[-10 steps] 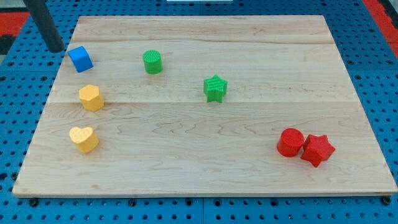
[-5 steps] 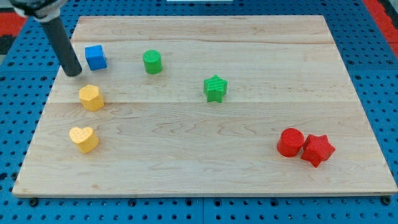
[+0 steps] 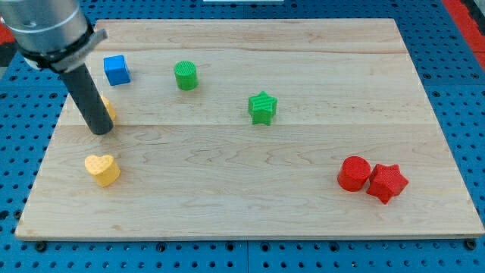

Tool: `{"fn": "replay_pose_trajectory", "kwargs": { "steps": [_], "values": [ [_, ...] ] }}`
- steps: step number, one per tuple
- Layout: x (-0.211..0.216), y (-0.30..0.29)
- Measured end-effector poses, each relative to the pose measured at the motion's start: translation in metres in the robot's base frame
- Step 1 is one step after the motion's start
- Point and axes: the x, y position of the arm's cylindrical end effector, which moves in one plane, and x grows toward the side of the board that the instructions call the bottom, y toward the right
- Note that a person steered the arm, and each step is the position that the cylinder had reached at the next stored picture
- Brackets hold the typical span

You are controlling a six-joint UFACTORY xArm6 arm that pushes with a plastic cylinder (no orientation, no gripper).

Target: Arrange the yellow blocks and blue cube in a row towards the left side of the board

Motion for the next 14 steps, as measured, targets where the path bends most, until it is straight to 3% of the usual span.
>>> {"fn": "replay_pose_trajectory", "kwargs": {
  "steps": [1,2,3,4,5,6,7,8,9,12,14],
  "values": [
    [0.018,0.080],
    [0.077,0.143],
    [0.128,0.095],
    [0.093,0.025],
    [0.086,0.004],
    [0.080,0.097],
    [0.131,0.093],
    [0.174,0.014],
    [0.155,-0.083],
    [0.081,-0.087],
    [0.078,-0.008]
  ]
}}
